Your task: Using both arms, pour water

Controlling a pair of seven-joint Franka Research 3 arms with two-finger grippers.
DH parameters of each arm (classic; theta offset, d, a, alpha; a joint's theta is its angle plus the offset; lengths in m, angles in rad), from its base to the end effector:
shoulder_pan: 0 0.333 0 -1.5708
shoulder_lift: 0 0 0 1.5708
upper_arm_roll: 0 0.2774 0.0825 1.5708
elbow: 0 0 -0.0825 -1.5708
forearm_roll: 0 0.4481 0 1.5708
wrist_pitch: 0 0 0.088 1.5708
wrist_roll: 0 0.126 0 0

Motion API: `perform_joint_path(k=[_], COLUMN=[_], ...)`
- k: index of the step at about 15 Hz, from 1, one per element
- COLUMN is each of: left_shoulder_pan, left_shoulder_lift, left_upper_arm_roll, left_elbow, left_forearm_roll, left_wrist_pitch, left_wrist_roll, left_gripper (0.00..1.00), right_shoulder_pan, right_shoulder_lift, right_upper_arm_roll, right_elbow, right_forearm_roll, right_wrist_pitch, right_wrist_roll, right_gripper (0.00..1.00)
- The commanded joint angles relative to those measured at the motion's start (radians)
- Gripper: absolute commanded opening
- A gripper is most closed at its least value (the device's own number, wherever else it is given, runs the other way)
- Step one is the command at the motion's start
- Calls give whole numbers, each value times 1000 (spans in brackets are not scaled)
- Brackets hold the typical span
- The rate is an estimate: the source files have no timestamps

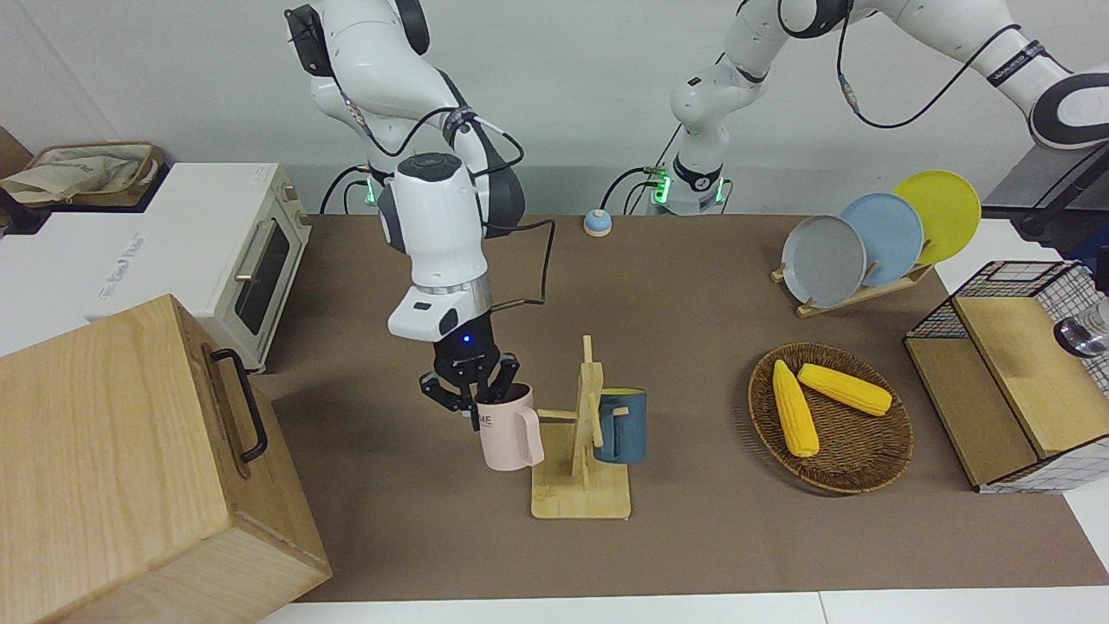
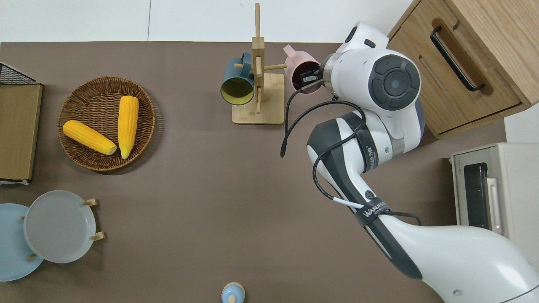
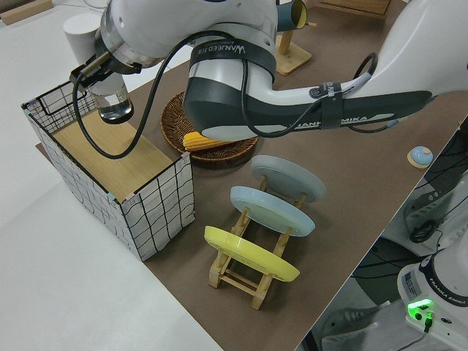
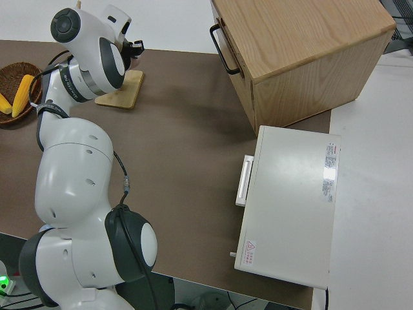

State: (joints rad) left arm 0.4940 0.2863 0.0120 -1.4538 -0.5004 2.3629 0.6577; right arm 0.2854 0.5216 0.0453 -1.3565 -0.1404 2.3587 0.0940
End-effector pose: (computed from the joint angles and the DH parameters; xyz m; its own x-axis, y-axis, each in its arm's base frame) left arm 0.6700 0.3559 0.5337 0.7254 0.0948 0.6817 0.0669 -0.9955 0.0672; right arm 0.7581 0.2496 0.4050 0.8398 0.2777 0.4666 0.2792 -0.9578 0.0675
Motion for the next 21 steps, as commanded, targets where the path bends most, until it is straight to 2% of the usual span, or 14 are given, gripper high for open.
perform_joint_path(k=[1,4,6,9,12,14,16,19,21], left_shoulder_pan=[-20,-55,-78,-141,-213,-242,-255,-255,-253], left_shoulder_lift=[-110,-182,-225,-294,-373,-429,-495,-605,-656], left_upper_arm_roll=[8,8,8,8,6,6,-15,-58,-93], left_elbow=[-48,-126,-167,-233,-322,-396,-491,-650,-716], left_forearm_roll=[68,105,126,227,312,327,327,326,326], left_wrist_pitch=[-70,-70,-70,-70,-68,-60,-38,28,42], left_wrist_roll=[-90,-145,-199,-332,-450,-481,-489,-513,-546], left_gripper=[0,0,0,0,0,0,0,0,0], right_shoulder_pan=[-37,-55,-78,-95,-109,-109,-106,-89,-75], right_shoulder_lift=[-32,-57,-71,-84,-101,-112,-124,-149,-160], right_upper_arm_roll=[19,16,16,8,5,4,5,19,39], right_elbow=[2,2,2,-3,-7,-7,-12,-65,-93], right_forearm_roll=[12,50,48,42,36,38,47,59,135], right_wrist_pitch=[-61,-111,-168,-252,-387,-487,-600,-705,-755], right_wrist_roll=[-13,-51,-72,-100,-102,-102,-97,-60,27], right_gripper=[0,0,0,0,0,0,0,0,0])
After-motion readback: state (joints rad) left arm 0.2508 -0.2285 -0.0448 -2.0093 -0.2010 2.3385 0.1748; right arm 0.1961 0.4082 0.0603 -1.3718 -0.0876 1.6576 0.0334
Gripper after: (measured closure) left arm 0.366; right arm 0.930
